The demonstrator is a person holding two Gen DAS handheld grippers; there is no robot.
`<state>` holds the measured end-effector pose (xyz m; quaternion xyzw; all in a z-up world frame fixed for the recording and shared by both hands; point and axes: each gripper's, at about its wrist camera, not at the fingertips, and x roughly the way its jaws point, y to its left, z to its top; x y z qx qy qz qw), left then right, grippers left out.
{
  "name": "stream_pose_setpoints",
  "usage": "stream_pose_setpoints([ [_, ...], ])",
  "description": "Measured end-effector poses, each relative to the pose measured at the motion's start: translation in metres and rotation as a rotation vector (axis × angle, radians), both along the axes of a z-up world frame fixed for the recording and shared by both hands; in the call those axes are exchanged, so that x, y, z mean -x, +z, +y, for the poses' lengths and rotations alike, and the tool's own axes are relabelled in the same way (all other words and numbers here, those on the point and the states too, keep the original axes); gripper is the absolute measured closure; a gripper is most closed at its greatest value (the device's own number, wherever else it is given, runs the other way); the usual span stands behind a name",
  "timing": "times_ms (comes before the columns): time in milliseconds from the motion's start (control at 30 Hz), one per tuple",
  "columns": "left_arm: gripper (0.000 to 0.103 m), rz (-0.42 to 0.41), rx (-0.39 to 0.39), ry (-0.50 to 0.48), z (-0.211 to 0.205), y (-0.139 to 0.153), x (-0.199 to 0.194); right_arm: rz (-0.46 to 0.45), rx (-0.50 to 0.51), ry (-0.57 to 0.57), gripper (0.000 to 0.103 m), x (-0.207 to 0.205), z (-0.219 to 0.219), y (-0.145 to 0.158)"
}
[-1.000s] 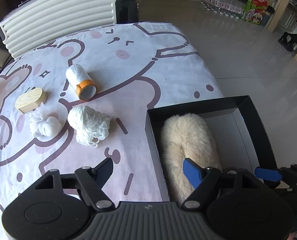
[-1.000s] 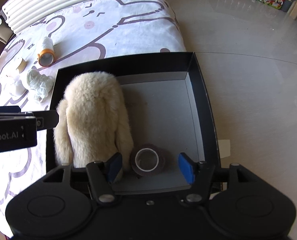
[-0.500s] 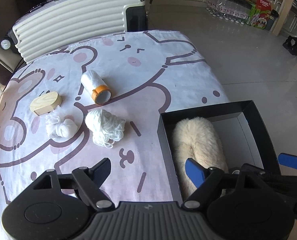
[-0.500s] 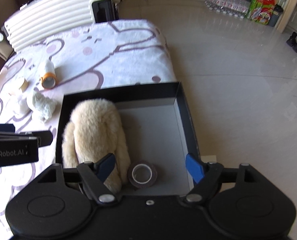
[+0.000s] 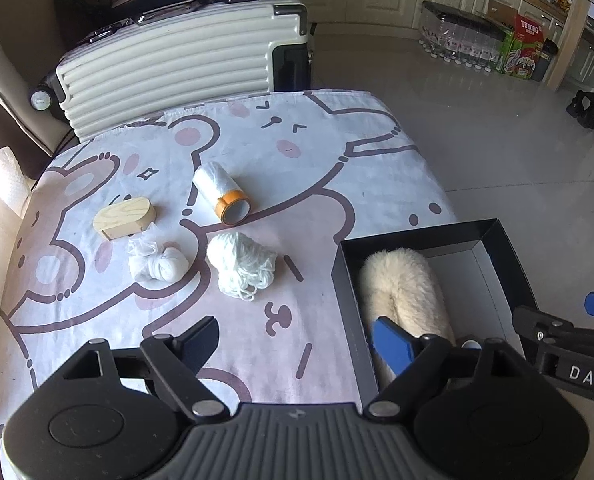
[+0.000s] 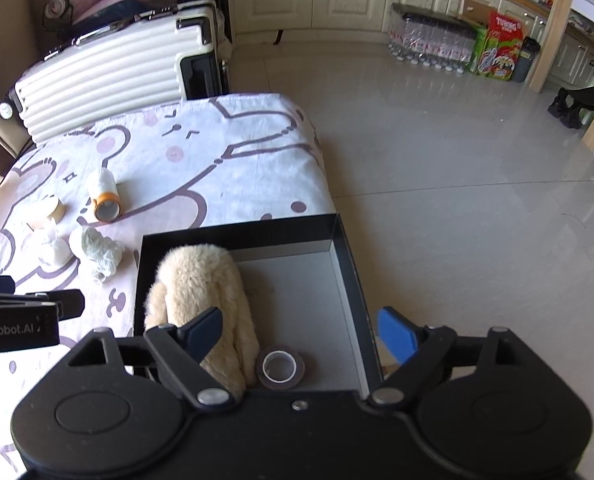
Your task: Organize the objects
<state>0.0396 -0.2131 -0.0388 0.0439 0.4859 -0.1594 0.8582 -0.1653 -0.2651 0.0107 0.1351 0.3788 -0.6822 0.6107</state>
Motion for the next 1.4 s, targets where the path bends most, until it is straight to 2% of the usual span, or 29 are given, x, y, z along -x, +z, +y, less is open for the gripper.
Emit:
stream_pose_setpoints([
  [233, 0.004, -0.033, -0.018, 0.013, 0.010, 0.010, 0.010, 0.010, 0.049, -0.014, 0.007, -0.003, 0.014, 0.010],
  [400, 0.000, -0.047, -0.024, 0.030, 0.019, 0.015, 0.015, 0.020, 0.075, -0.015, 0.003, -0.005, 0.023, 0.017],
  [800, 0.000, -0.064, -0.018, 0.043, 0.034, 0.020, 0.021, 0.048, 0.111, -0.051, 0.000, -0.006, 0.034, 0.022],
  [967, 0.000, -0.065, -0.015, 0.051, 0.037, 0.019, 0.021, 0.086, 0.129, -0.064, 0.000, -0.006, 0.036, 0.020],
  [1400, 0.000, -0.081, 0.002, 0.055, 0.038, 0.019, 0.022, 0.078, 0.135, -0.078, 0.000, -0.001, 0.040, 0.022],
])
